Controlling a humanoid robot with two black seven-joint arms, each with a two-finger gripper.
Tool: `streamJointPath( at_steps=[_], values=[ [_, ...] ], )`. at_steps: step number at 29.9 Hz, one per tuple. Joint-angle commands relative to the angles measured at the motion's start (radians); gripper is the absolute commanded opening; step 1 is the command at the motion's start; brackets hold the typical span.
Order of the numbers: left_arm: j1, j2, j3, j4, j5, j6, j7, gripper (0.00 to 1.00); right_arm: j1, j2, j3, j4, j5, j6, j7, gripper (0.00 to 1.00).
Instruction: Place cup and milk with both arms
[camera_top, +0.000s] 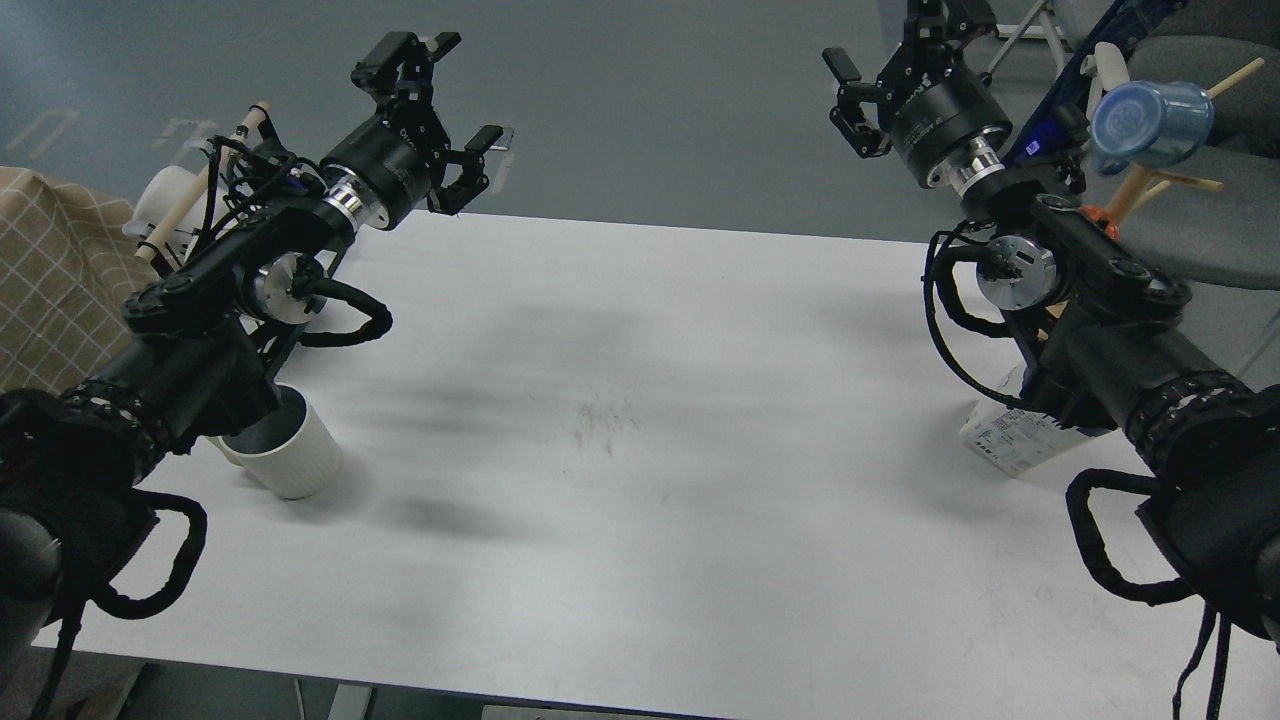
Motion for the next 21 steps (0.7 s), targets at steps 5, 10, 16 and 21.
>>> streamJointPath(
  at_steps=[5,10,16,21],
  values=[
    [-0.01,-0.014,-0.061,0.041,-0.013,0.0,0.004,1.0,0.002,0.0,0.0,-0.002,-0.001,-0.002,0.0,1.0],
    [-0.011,-0.023,-0.076,0.033,-0.045,0.015,-0.022,1.0,0.002,0.0,0.0,-0.002,-0.001,-0.01,0.0,1.0],
    [-0.008,-0.017,-0.073,0.032,-0.062,0.0,-0.013,1.0,0.002,0.0,0.0,-0.002,-0.001,-0.012,0.0,1.0],
    [-0.005,-0.016,-0.076,0.028,-0.065,0.0,-0.018,1.0,0.001,0.0,0.0,-0.003,-0.001,-0.016,0.0,1.0]
  ],
)
